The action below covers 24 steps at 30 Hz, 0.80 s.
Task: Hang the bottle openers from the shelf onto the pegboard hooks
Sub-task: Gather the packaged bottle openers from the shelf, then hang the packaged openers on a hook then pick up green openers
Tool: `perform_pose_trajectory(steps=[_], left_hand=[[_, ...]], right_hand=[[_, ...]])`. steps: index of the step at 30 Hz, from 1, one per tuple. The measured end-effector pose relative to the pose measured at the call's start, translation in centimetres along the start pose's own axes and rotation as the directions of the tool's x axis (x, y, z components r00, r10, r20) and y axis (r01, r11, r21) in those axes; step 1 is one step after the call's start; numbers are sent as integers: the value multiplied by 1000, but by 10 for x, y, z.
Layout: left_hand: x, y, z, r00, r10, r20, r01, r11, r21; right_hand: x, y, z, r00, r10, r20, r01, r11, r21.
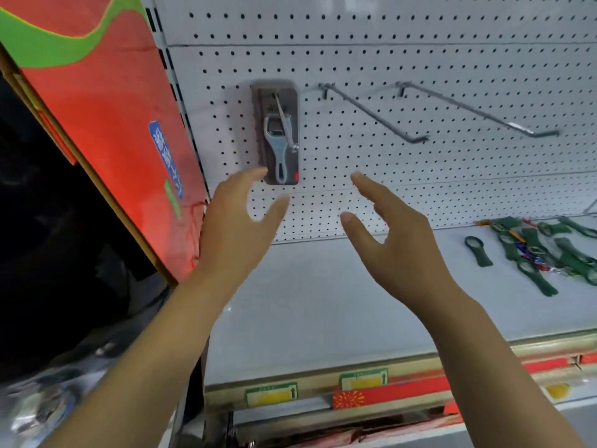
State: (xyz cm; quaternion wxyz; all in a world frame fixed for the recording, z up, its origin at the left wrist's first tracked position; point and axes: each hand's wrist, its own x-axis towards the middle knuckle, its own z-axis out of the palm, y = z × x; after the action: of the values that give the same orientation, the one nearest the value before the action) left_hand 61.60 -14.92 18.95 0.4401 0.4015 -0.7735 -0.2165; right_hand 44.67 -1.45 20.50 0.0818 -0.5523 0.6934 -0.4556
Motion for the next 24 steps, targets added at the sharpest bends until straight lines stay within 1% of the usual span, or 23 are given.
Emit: perform_pose_trajectory(steps=[2,3,7,12,14,18,22,24], left_hand=[[-31,-10,7,994,83,67,-89,992,86],[-47,-11,12,992,81,96,-91,991,99],[-105,1,40,977,-85,197,80,996,32],[-148,27,80,946,-96,311,61,991,120],[-157,41,95,932,-88,352,31,986,165],[-171,70,133,901,-68,429,-36,973,229],[-189,116,188,885,-60,462,-41,978,205],[-201,142,219,873,-31,487,-67,981,183]], right_hand=[[-10,16,0,999,40,5,-40,999,-26],[-16,25,0,998,58,11,-57,998,-41],[-44,59,-1,987,150,60,-144,985,-100],[-86,103,-16,954,263,143,-239,957,-166],[-102,123,-34,941,298,163,-264,944,-201],[-133,166,-84,914,376,154,-336,912,-236],[-165,211,-151,882,465,82,-436,868,-238],[-180,235,-184,869,494,45,-469,848,-249]])
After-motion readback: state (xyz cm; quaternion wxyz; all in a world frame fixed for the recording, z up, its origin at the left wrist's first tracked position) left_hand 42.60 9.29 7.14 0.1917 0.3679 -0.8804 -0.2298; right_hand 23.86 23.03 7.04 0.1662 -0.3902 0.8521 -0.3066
